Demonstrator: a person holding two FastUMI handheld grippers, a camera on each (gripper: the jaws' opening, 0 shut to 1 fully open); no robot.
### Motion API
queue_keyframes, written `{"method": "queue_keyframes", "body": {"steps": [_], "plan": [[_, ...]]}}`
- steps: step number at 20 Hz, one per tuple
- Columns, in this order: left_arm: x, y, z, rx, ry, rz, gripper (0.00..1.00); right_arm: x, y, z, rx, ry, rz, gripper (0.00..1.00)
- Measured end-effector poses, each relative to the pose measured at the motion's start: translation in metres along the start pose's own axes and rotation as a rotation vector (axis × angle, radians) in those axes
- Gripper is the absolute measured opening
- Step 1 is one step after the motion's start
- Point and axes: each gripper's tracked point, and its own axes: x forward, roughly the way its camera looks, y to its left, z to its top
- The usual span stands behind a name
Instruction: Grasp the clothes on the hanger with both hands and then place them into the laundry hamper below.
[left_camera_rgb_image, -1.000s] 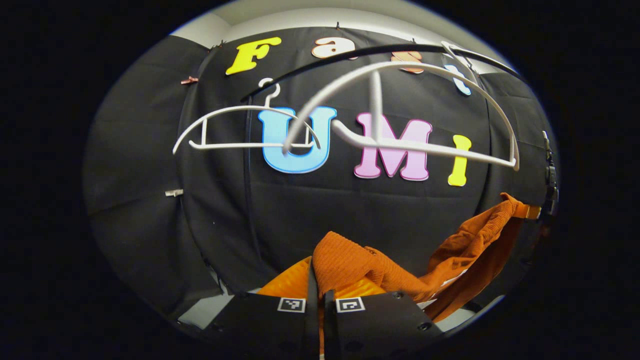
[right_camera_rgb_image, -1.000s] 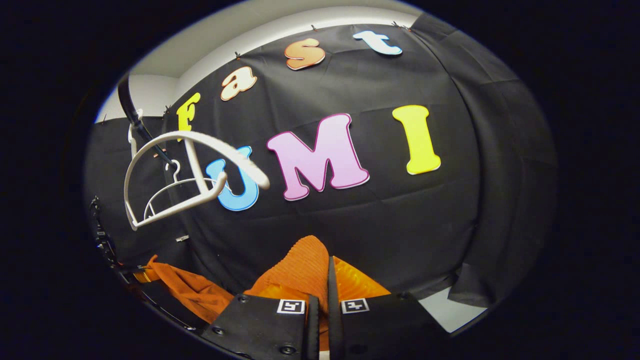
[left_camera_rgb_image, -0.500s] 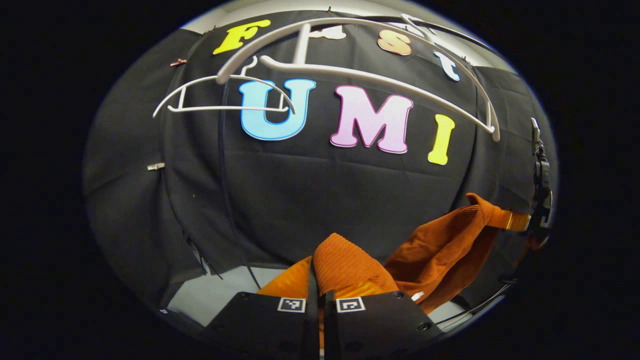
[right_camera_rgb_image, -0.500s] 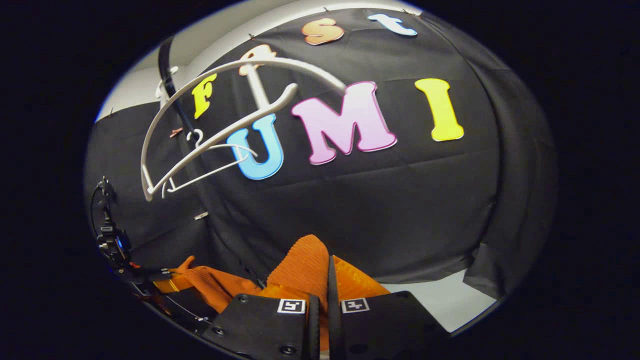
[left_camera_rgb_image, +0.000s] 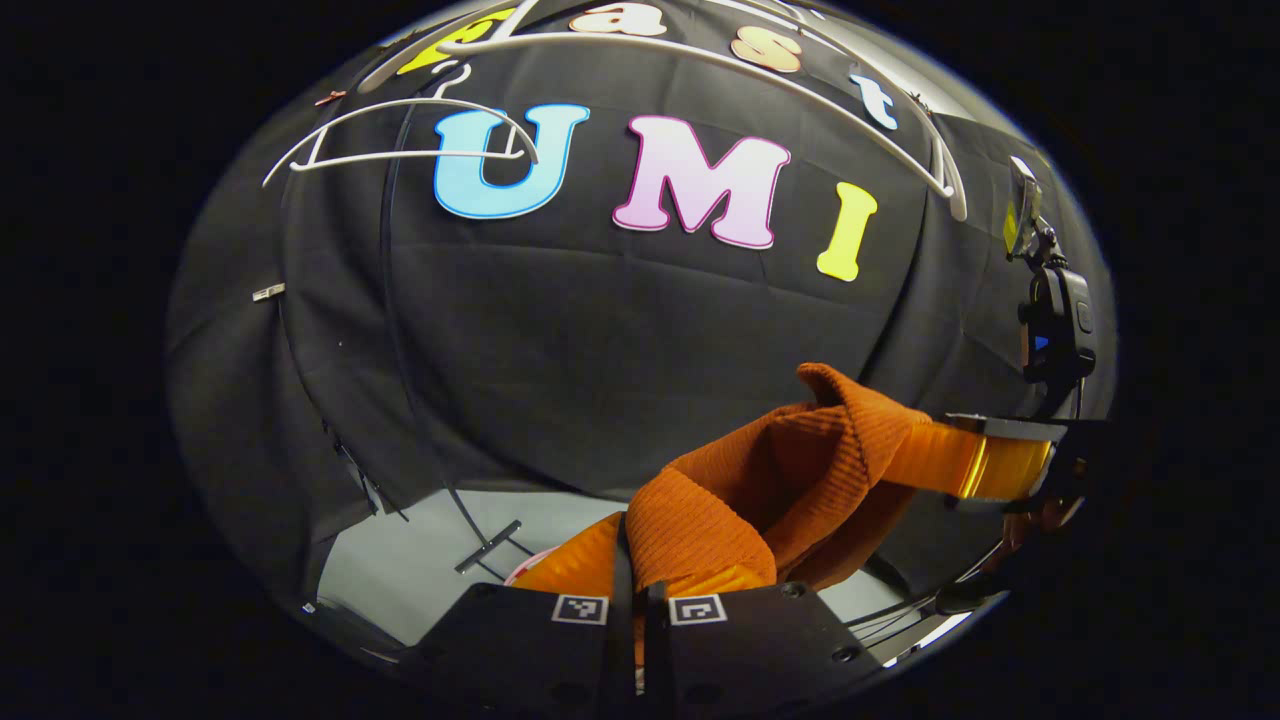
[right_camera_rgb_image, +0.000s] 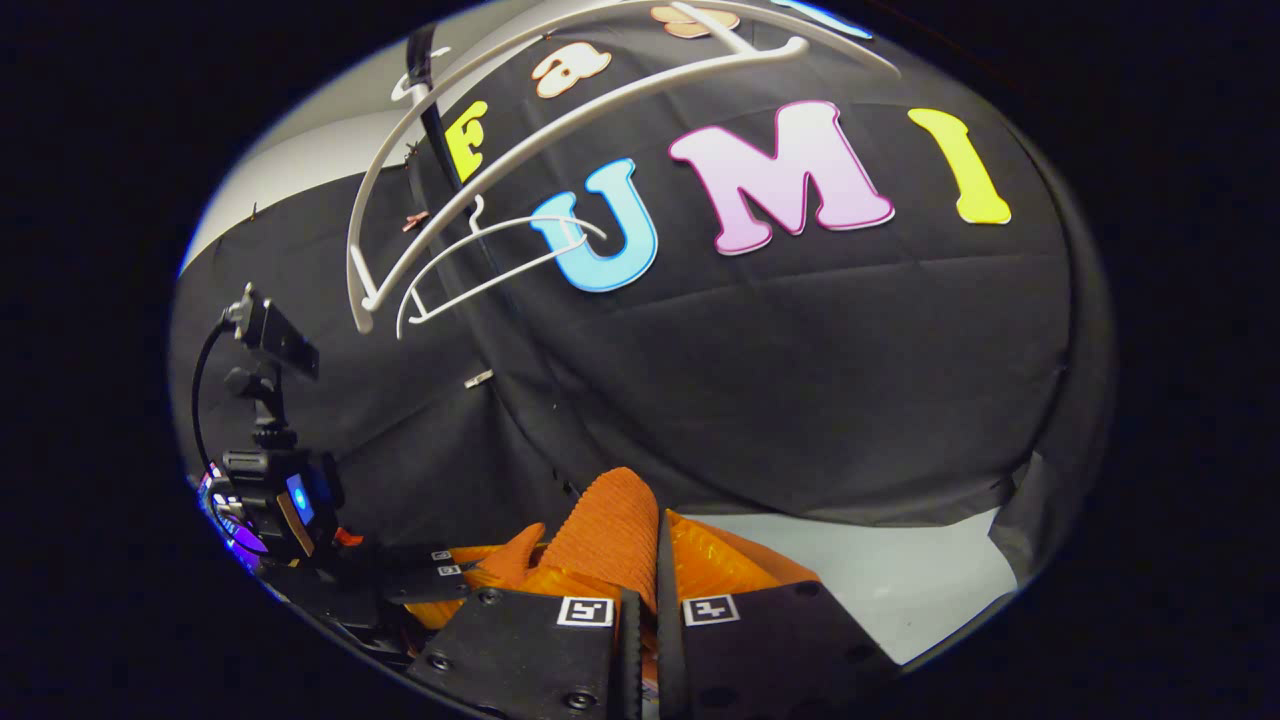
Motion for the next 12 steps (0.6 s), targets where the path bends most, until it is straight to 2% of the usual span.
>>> {"method": "queue_keyframes", "body": {"steps": [5,12], "plan": [[0.014,0.002,-0.035,-0.029,0.109,0.001,0.08,0.013,0.0,-0.053,-0.017,0.143,0.01,0.11],[0.036,0.016,-0.072,-0.187,0.278,-0.011,0.08,0.024,-0.025,-0.109,0.024,0.322,-0.078,0.11]]}}
